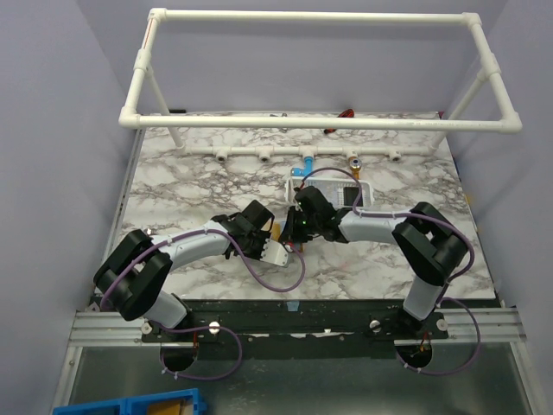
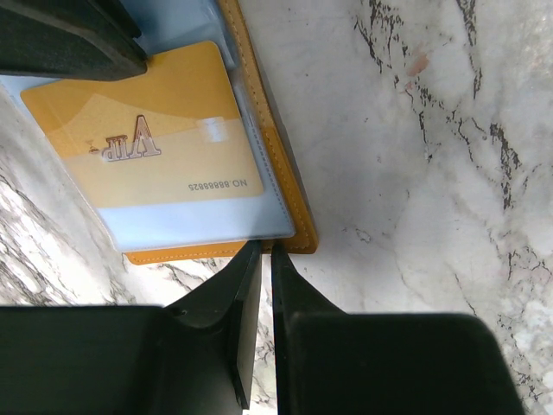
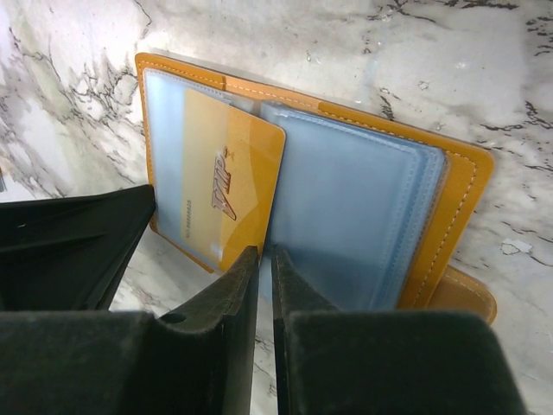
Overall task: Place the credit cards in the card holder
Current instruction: Insert the credit card into the card holder.
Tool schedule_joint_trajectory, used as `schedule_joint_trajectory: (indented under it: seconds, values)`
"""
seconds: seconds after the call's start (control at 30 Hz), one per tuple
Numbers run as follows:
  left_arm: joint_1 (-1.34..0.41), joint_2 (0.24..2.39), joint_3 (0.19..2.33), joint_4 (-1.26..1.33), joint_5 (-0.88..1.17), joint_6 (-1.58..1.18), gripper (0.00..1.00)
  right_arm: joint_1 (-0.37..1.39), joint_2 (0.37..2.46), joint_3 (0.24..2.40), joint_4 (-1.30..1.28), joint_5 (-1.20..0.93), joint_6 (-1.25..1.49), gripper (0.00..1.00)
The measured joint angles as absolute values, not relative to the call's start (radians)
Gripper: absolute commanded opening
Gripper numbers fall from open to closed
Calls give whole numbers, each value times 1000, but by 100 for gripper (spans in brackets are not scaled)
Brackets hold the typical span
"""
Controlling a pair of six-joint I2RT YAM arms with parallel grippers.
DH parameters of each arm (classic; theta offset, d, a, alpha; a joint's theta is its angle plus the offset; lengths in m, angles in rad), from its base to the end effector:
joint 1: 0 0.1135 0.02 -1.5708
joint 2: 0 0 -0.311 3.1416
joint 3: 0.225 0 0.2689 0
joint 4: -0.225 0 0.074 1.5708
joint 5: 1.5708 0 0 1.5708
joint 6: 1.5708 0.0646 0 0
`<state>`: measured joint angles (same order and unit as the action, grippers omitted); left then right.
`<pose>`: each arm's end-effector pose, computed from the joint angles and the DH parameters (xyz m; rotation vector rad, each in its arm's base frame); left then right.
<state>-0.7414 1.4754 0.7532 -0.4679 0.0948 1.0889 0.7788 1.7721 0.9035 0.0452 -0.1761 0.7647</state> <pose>0.2010 -0.1923 0.1664 2.1954 1.6569 -0.0369 0.2702 0.2826 0.1559 -0.1078 2.5867 0.8713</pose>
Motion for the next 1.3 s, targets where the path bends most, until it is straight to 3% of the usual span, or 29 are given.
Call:
schedule_joint_trajectory:
  seconds: [0.23, 0.77, 0.9, 1.3]
  values:
    - [-741, 1475, 753, -466, 94, 1090, 11, 779, 1788, 920, 47, -162, 760, 4]
    - [-731, 1473, 752, -464, 105, 1094, 11, 799, 1847, 953, 124, -211, 784, 6]
    - [-699, 1465, 753, -479, 120, 1093, 11, 788, 1831, 955, 103, -204, 775, 1]
    - [-628, 1431, 794, -502, 139, 1045, 12, 771, 1857, 1007, 59, -179, 731, 1]
